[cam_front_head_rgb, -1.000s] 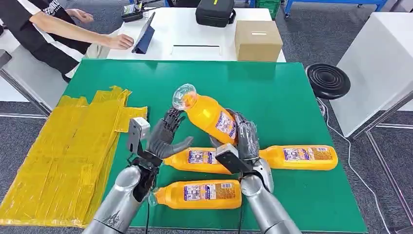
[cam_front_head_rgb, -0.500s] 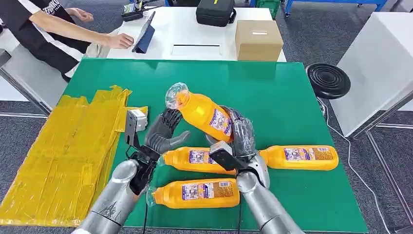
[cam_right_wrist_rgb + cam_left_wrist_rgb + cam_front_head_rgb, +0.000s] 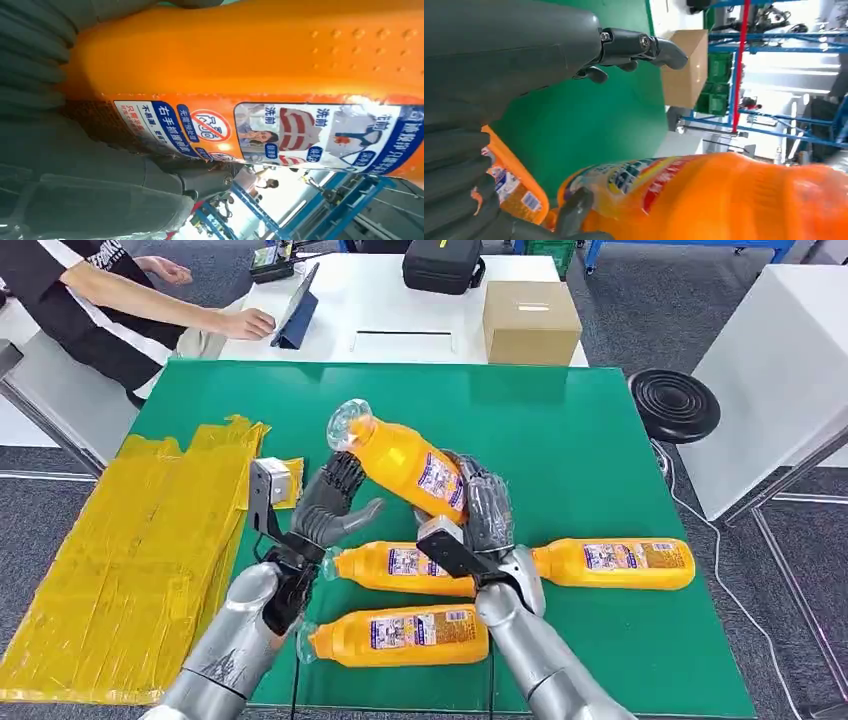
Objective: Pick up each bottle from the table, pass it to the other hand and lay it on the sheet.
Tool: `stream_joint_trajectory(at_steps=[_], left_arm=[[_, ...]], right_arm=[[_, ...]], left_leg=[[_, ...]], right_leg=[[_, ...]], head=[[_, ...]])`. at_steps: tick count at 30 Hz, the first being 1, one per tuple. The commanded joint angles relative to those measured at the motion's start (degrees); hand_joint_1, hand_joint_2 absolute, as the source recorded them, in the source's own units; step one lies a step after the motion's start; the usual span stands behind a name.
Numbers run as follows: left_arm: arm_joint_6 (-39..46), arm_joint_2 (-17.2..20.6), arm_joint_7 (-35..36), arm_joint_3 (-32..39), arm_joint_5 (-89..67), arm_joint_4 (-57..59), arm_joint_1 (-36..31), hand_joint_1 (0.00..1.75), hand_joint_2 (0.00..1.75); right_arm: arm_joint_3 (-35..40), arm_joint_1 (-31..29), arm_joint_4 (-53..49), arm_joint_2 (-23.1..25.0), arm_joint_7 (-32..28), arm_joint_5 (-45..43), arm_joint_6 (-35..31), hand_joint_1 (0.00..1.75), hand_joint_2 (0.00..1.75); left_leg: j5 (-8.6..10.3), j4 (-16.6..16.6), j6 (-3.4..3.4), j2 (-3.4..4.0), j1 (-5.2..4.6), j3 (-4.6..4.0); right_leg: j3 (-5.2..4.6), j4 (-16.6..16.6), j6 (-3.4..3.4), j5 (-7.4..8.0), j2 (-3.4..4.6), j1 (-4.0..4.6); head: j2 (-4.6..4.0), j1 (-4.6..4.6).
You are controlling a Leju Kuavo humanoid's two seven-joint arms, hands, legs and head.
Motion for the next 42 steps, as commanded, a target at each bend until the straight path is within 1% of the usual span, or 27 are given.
stream_joint_trajectory(at_steps=[1, 2, 5, 7, 8, 9, 10, 12, 17, 18, 20, 21, 22, 23, 24, 26, 27, 28, 29, 31, 32, 34, 35, 36, 37, 38, 42], left_arm=[[0.49, 3.37, 0.23, -0.87, 1.02, -6.61, 0.64, 0.00, 1.75], [0.49, 3.39, 0.23, -0.91, 1.02, -6.76, 0.83, 0.00, 1.75], [0.48, 3.44, 0.23, -0.93, 1.02, -7.07, 1.06, 0.00, 1.75], [0.48, 3.23, -0.38, -0.94, 1.00, -7.33, 1.22, 0.00, 1.75], [0.39, 3.05, -0.69, -0.91, 0.84, -7.85, 1.34, 0.00, 1.75], [0.33, 2.89, -0.73, -0.92, 0.79, -8.22, 1.42, 0.00, 1.75], [0.33, 2.74, -0.71, -1.02, 0.80, -8.79, 1.54, 0.00, 1.75], [0.33, 2.74, -0.71, -1.02, 0.80, -8.79, 1.54, 0.00, 1.75], [0.33, 2.74, -0.71, -1.02, 0.80, -8.79, 1.54, 0.00, 1.75], [0.29, 2.70, -0.69, -0.98, 0.73, -8.80, 1.51, 0.00, 1.75], [-0.29, 1.99, -0.52, -1.25, 0.34, -9.07, 1.35, 0.00, 1.75], [-0.41, 1.79, -0.43, -1.43, 0.26, -9.00, 1.20, 0.00, 1.75], [-0.57, 1.47, -0.28, -1.90, 0.10, -8.76, 0.84, 0.00, 1.75], [-0.70, 1.23, -0.17, -2.22, 0.03, -8.61, 0.60, 0.00, 1.75], [-0.75, 1.05, -0.11, -2.37, -0.01, -8.31, 0.32, 0.00, 1.75], [-0.70, 0.79, -0.09, -2.58, -0.02, -7.36, -0.48, 0.00, 1.75], [-0.69, 0.77, -0.08, -2.64, -0.02, -7.11, -0.70, 0.00, 1.75], [-0.75, 0.71, -0.05, -2.73, 0.03, -6.67, -1.12, 0.00, 1.75], [-0.89, 0.65, -0.03, -2.79, 0.16, -6.34, -1.39, 0.00, 1.75], [-1.13, 0.47, 0.02, -2.92, 0.39, -5.71, -1.79, 0.00, 1.75], [-1.31, 0.34, 0.07, -2.95, 0.60, -5.19, -2.09, 0.00, 1.75], [-1.63, 0.07, 0.02, -3.12, 0.93, -4.22, -2.59, 0.00, 1.75], [-1.75, -0.09, -0.04, -3.25, 1.06, -3.70, -2.90, 0.00, 1.75], [-1.78, -0.18, -0.06, -3.33, 1.07, -3.36, -3.16, 0.00, 1.75], [-1.82, -0.38, -0.09, -3.55, 1.03, -2.74, -3.71, 0.00, 1.75], [-1.84, -0.56, -0.11, -3.68, 0.99, -2.39, -4.07, 0.00, 1.75], [-1.74, -0.83, -0.12, -3.51, 0.96, -2.06, -4.18, 0.00, 1.75]], right_arm=[[-0.02, -5.59, 8.34, 1.02, 2.07, 0.16, -2.57, 1.75, 1.75], [-0.08, -5.63, 8.43, 0.90, 2.04, 0.14, -2.53, 1.75, 1.75], [-0.12, -5.58, 8.53, 0.86, 1.89, 0.09, -2.57, 1.75, 1.75], [-0.93, -5.70, 9.08, 0.87, 2.17, 0.59, -4.48, 1.75, 1.75], [-1.31, -5.99, 9.63, 0.94, 2.21, 1.08, -5.14, 1.75, 1.75], [-1.40, -6.20, 9.99, 0.91, 2.33, 1.61, -5.56, 1.75, 1.75], [-1.53, -6.41, 10.22, 0.92, 2.35, 1.68, -5.47, 1.75, 1.75], [-1.53, -6.41, 10.22, 0.92, 2.35, 1.68, -5.47, 1.75, 1.75], [-1.53, -6.41, 10.22, 0.92, 2.35, 1.68, -5.47, 1.75, 1.75], [-1.59, -6.50, 10.48, 0.99, 2.48, 2.05, -5.85, 1.75, 1.75], [-2.00, -7.17, 11.59, 1.18, 3.58, 4.22, -6.84, 1.75, 1.75], [-2.56, -7.16, 11.55, 1.36, 3.88, 5.21, -6.84, 1.75, 1.75], [-3.30, -7.36, 11.47, 1.67, 4.37, 6.63, -6.84, 1.75, 1.75], [-3.35, -7.65, 11.56, 1.98, 4.43, 6.85, -6.84, 1.75, 1.75], [-3.38, -8.03, 11.86, 2.33, 4.54, 7.16, -6.84, 1.75, 1.75], [-3.84, -9.25, 12.67, 3.50, 4.20, 8.99, -6.84, 1.75, 1.75], [-3.81, -9.56, 13.01, 3.89, 3.98, 9.45, -6.84, 1.75, 1.75], [-3.61, -10.15, 13.53, 4.63, 3.62, 10.38, -6.84, 1.75, 1.75], [-3.25, -10.58, 13.75, 5.35, 3.57, 11.29, -6.84, 1.75, 1.75], [-2.57, -11.07, 14.14, 6.58, 3.09, 11.73, -6.84, 1.75, 1.75], [-2.01, -11.24, 13.91, 7.10, 3.02, 12.27, -6.84, 1.75, 1.75], [-1.77, -10.92, 12.74, 7.67, 3.61, 14.97, -6.84, 1.75, 1.75], [-0.56, -11.06, 12.58, 7.67, 3.95, 15.10, -6.84, 1.75, 1.75], [0.21, -11.21, 12.65, 7.67, 4.33, 15.25, -6.84, 1.75, 1.75], [0.66, -11.23, 12.08, 7.67, 5.13, 17.05, -6.84, 1.75, 1.75], [1.01, -11.07, 12.01, 7.67, 5.58, 18.02, -6.84, 1.75, 1.75], [3.32, -11.53, 13.01, 7.67, 5.10, 15.36, -6.84, 1.75, 1.75]], left_leg=[[-0.01, -0.02, -0.27, 0.14, 0.05, 0.09], [-0.03, -0.06, -0.37, 0.20, 0.05, 0.20], [0.01, -0.07, -0.23, 0.07, 0.03, 0.12], [0.01, -0.13, -0.39, 0.11, 0.06, 0.26], [0.01, -0.06, -0.25, 0.06, 0.03, 0.12], [0.01, -0.08, -0.33, 0.09, 0.04, 0.18], [0.01, -0.02, -0.22, 0.04, 0.03, 0.06], [0.02, -0.06, -0.35, 0.07, 0.04, 0.15], [0.03, -0.09, -0.38, 0.05, 0.04, 0.19], [0.03, -0.03, -0.24, 0.02, 0.02, 0.06], [0.03, -0.10, -0.39, 0.06, 0.06, 0.20], [0.02, -0.03, -0.25, 0.04, 0.02, 0.07], [0.02, -0.03, -0.31, 0.01, 0.04, 0.09], [0.02, -0.06, -0.39, 0.03, 0.06, 0.16], [0.03, 0.00, -0.23, -0.03, 0.02, 0.03], [0.03, -0.02, -0.37, 0.00, 0.06, 0.12], [0.03, 0.03, -0.25, 0.02, 0.03, -0.01], [0.03, 0.01, -0.32, 0.00, 0.04, 0.07], [0.03, 0.03, -0.18, 0.01, 0.01, -0.03], [0.02, 0.01, -0.36, 0.07, 0.05, 0.10], [0.02, 0.03, -0.22, 0.09, 0.03, 0.01], [0.04, -0.02, -0.36, 0.05, 0.07, 0.12], [0.03, 0.01, -0.22, 0.00, 0.03, 0.04], [0.03, -0.01, -0.32, 0.01, 0.06, 0.11], [0.03, 0.02, -0.20, 0.00, 0.04, 0.04], [0.04, 0.01, -0.26, -0.03, 0.05, 0.07], [0.06, -0.05, -0.37, -0.01, 0.08, 0.17]], right_leg=[[0.07, -0.04, -0.12, 0.04, 0.12, 0.04], [0.16, -0.08, -0.17, 0.05, 0.18, 0.04], [0.12, -0.07, -0.11, 0.03, 0.06, 0.02], [0.25, -0.14, -0.19, 0.05, 0.09, 0.04], [0.12, -0.06, -0.12, 0.03, 0.05, 0.02], [0.18, -0.10, -0.15, 0.04, 0.08, 0.03], [0.07, -0.03, -0.10, 0.03, 0.04, 0.03], [0.16, -0.08, -0.16, 0.05, 0.05, 0.04], [0.19, -0.10, -0.18, 0.05, 0.04, 0.04], [0.07, -0.04, -0.11, 0.03, 0.02, 0.02], [0.22, -0.13, -0.19, 0.06, 0.04, 0.06], [0.08, -0.05, -0.12, 0.03, 0.03, 0.03], [0.12, -0.06, -0.15, 0.03, 0.00, 0.04], [0.20, -0.10, -0.18, 0.04, 0.01, 0.06], [0.06, -0.02, -0.11, 0.01, -0.04, 0.02], [0.15, -0.06, -0.17, 0.03, -0.02, 0.06], [0.01, 0.01, -0.11, 0.03, 0.00, 0.04], [0.09, -0.01, -0.15, 0.02, -0.02, 0.04], [-0.03, 0.02, -0.09, 0.02, 0.00, 0.02], [0.09, -0.01, -0.17, 0.04, 0.05, 0.04], [-0.01, 0.02, -0.11, 0.03, 0.05, 0.03], [0.12, -0.05, -0.18, 0.04, 0.01, 0.06], [0.03, 0.00, -0.11, 0.01, -0.03, 0.02], [0.10, -0.03, -0.16, 0.02, -0.03, 0.05], [0.02, 0.00, -0.10, 0.01, -0.03, 0.03], [0.06, -0.02, -0.12, 0.01, -0.06, 0.04], [0.18, -0.11, -0.16, 0.05, -0.04, 0.06]], head=[[0.00, 0.00], [0.00, 0.00], [0.00, 0.00], [0.00, 0.00], [0.00, 0.00], [0.00, 0.00], [0.00, 0.00], [0.00, 0.00], [0.00, 0.00], [0.00, 0.00], [0.00, 0.00], [0.00, 0.00], [0.00, 0.00], [0.00, 0.00], [0.00, 0.00], [0.00, 0.00], [0.00, 0.00], [0.00, 0.00], [0.00, 0.00], [0.00, 0.00], [0.00, 0.00], [0.00, 0.00], [0.00, 0.00], [0.00, 0.00], [0.00, 0.00], [0.00, 0.00], [0.00, 0.02]])
